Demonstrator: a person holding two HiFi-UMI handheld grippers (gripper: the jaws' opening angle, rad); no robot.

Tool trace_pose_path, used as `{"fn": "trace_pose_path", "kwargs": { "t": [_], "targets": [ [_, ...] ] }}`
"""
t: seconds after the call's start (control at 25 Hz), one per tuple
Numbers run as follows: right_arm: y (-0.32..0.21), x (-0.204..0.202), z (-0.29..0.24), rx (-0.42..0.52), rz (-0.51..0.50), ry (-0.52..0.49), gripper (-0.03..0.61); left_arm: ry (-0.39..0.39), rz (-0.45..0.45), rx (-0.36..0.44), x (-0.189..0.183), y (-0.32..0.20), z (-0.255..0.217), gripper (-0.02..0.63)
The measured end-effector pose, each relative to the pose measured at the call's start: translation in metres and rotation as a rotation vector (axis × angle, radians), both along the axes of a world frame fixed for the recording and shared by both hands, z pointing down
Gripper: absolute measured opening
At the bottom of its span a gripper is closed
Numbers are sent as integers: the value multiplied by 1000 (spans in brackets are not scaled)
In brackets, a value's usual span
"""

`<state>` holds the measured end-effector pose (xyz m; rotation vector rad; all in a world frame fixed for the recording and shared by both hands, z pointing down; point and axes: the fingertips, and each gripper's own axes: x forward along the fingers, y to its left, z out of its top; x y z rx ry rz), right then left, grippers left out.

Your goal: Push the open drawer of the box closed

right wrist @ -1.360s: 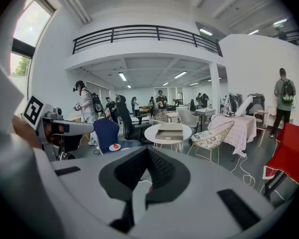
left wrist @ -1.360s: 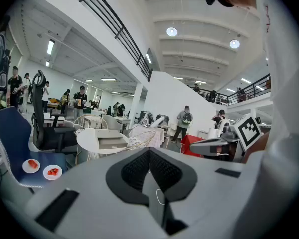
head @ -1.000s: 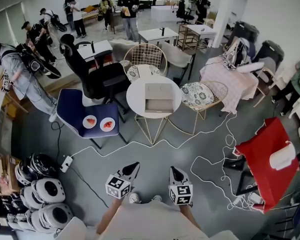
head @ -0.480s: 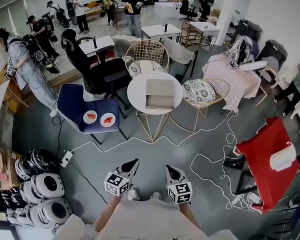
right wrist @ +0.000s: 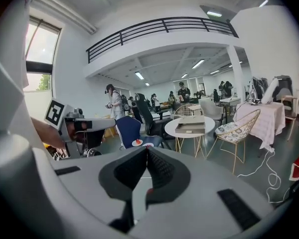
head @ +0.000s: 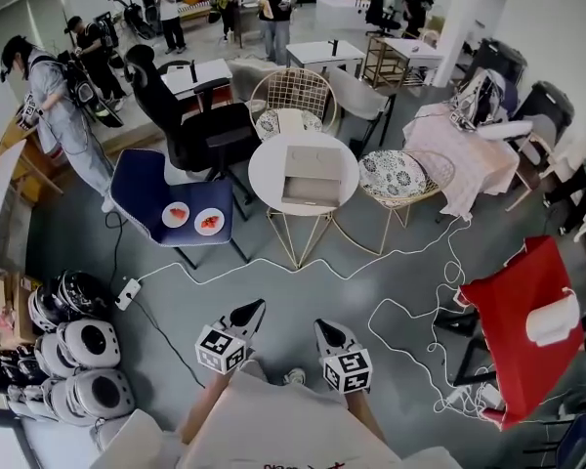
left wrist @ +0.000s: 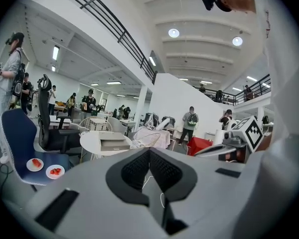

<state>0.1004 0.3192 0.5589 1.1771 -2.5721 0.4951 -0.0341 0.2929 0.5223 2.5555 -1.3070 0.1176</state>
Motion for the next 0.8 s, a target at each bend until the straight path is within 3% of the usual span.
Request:
{"fn": "trace_pose_path", "kwargs": {
  "t": [0.2,0.44,0.8],
  "targets": [
    [2,9,11,-40,-52,-26,15,-24,-60,9,1,0,5,12],
    [-15,11,15,-45,-96,2,15,-16,-60,-4,10,-17,10,12],
    [-58,16,19,-29,-70,-11,15,-22,-30,1,19,-60,18,12]
  ]
}}
